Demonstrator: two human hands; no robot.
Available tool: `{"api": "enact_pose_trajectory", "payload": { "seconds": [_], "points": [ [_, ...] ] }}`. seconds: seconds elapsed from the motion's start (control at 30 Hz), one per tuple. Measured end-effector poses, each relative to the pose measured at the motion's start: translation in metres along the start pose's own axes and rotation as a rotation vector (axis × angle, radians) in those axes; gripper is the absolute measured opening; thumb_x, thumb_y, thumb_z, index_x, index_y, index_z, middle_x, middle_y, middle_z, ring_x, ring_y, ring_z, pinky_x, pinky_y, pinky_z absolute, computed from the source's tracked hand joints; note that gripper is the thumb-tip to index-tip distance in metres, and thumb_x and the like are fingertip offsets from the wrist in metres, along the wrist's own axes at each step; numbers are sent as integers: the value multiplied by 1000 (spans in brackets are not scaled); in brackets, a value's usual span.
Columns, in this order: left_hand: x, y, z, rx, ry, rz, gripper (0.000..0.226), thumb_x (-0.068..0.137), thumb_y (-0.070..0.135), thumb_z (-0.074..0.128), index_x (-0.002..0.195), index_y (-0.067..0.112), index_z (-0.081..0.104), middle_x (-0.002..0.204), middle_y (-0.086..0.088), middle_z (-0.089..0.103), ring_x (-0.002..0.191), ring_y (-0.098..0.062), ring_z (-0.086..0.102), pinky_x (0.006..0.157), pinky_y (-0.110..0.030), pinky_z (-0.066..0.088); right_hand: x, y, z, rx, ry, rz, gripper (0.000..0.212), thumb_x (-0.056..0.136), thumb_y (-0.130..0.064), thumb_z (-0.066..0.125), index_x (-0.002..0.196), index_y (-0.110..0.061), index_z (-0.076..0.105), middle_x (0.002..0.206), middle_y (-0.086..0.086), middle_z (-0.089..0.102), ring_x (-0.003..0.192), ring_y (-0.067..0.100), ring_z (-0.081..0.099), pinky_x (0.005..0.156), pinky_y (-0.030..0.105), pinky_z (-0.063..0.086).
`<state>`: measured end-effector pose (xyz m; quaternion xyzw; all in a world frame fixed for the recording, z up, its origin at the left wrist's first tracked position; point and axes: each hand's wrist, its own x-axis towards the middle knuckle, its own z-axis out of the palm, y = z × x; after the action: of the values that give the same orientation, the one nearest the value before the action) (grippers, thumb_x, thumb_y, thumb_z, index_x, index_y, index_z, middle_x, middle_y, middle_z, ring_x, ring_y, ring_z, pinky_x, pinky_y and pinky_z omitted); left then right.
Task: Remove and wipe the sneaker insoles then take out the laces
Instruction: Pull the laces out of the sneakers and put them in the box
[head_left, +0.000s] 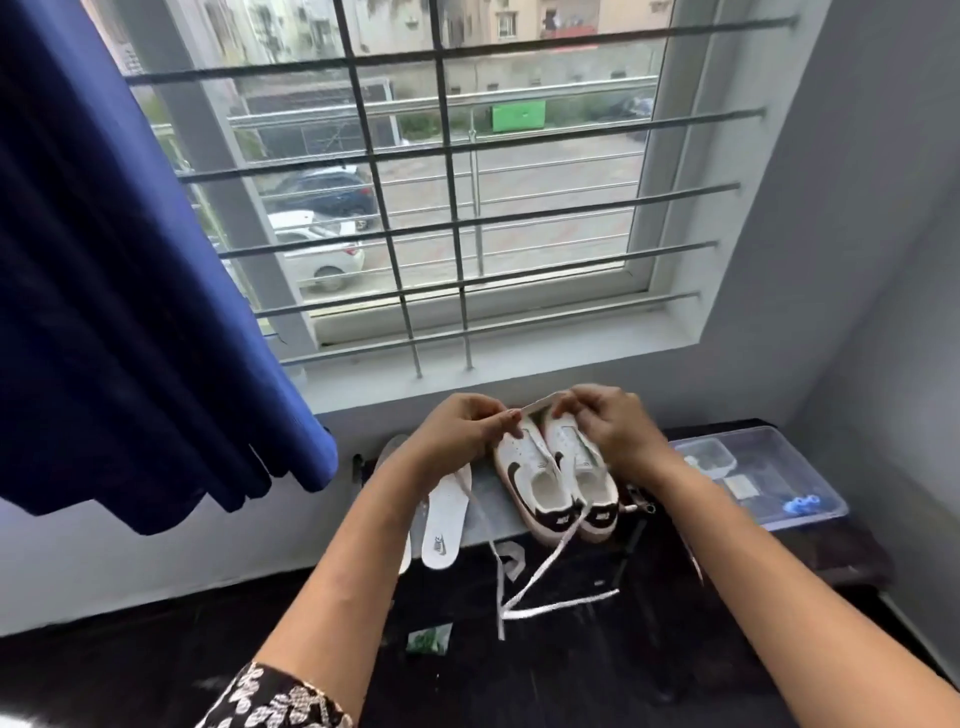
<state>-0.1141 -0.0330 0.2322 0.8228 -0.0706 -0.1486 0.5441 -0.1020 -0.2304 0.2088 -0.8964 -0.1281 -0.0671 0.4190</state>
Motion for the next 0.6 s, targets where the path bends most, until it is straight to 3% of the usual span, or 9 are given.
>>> {"api": "enact_pose_trajectory", "payload": {
  "seconds": [0.1, 0.17, 0.2, 0.27, 0.33, 0.4, 0.5, 0.53, 0.6],
  "points": [
    [-1, -7, -5, -13, 0, -52, 26, 96, 25, 51, 80, 13, 67, 62, 2, 43, 41, -2, 32, 40, -13, 25, 6, 30, -24, -146, 72, 198, 16, 93, -17, 52, 90, -21, 67, 83, 0, 69, 87, 20, 64, 76, 27, 43],
    [3, -5, 3, -8, -6, -59, 24, 97, 23, 51, 82, 13, 66, 63, 2, 44, 43, -4, 31, 39, -13, 23, 5, 29, -21, -263, -133, 149, 50, 86, -24, 63, 133, -22, 48, 130, 5, 56, 120, 22, 51, 100, 36, 41],
    [6, -2, 9, -4, -20, -48, 23, 97, 22, 51, 83, 12, 66, 63, 2, 45, 43, -4, 33, 40, -13, 23, 4, 24, -11, -205, -241, 85, 68, 82, -27, 68, 142, -26, 36, 138, 1, 48, 126, 17, 45, 105, 37, 39],
    [12, 8, 25, -24, -51, 1, 20, 97, 16, 50, 85, 8, 64, 59, 3, 49, 40, -1, 37, 39, -10, 27, -1, 4, 7, 1, -351, -30, 66, 81, -21, 69, 139, -27, 38, 124, -8, 55, 112, 1, 51, 97, 22, 41],
    [17, 16, 30, -63, -25, 22, 19, 97, 13, 50, 84, 6, 62, 51, 8, 51, 37, 2, 38, 39, -9, 29, 0, 0, 19, 88, -296, -82, 37, 86, -9, 62, 121, -16, 55, 92, -13, 64, 81, -10, 58, 74, 11, 43],
    [20, 15, 24, -78, -3, 15, 19, 96, 17, 53, 80, 10, 62, 55, 7, 51, 39, 1, 36, 40, -10, 29, 5, 11, 10, 53, -195, -66, 18, 89, -5, 55, 102, -11, 66, 80, -8, 67, 73, -3, 60, 67, 18, 44],
    [19, 2, 6, -15, -70, -46, 19, 93, 24, 57, 81, 13, 67, 65, 1, 50, 43, -4, 33, 41, -13, 27, 9, 37, -22, 41, -26, 84, 24, 89, -5, 48, 90, -14, 70, 62, -17, 63, 62, -6, 58, 62, 14, 40],
    [19, -2, 2, -5, -82, -63, 21, 93, 25, 56, 82, 13, 69, 64, 2, 50, 45, -5, 33, 40, -14, 26, 11, 46, -31, 9, 11, 150, 24, 88, -9, 46, 90, -15, 70, 59, -17, 63, 62, -5, 58, 63, 15, 41],
    [22, -6, 3, -27, -80, -75, 22, 94, 25, 54, 82, 13, 69, 63, 2, 49, 47, -8, 34, 39, -14, 24, 13, 55, -38, -87, -53, 215, 26, 89, -16, 50, 110, -15, 65, 85, -5, 70, 83, 9, 63, 78, 23, 43]
  ]
}}
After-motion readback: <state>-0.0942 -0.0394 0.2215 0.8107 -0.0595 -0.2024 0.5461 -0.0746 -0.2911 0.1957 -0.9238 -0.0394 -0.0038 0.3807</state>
